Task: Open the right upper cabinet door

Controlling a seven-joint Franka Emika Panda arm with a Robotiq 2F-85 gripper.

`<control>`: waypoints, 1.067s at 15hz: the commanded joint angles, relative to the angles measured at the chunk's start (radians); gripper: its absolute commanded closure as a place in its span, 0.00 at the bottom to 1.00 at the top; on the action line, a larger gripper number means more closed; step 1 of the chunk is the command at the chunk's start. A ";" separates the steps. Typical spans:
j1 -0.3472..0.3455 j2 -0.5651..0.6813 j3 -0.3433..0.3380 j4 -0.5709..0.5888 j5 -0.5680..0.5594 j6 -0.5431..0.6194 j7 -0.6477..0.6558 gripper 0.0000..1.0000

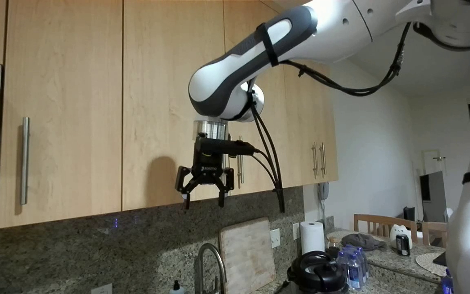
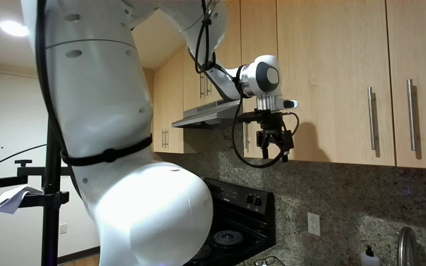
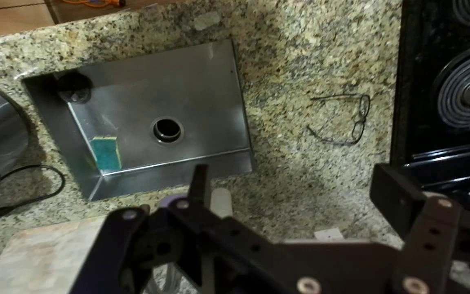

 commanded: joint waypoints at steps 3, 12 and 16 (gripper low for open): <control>-0.081 0.002 0.017 0.034 -0.159 0.019 0.218 0.00; -0.194 -0.111 0.014 0.026 -0.391 0.025 0.571 0.00; -0.173 -0.086 -0.009 0.057 -0.377 0.021 0.540 0.00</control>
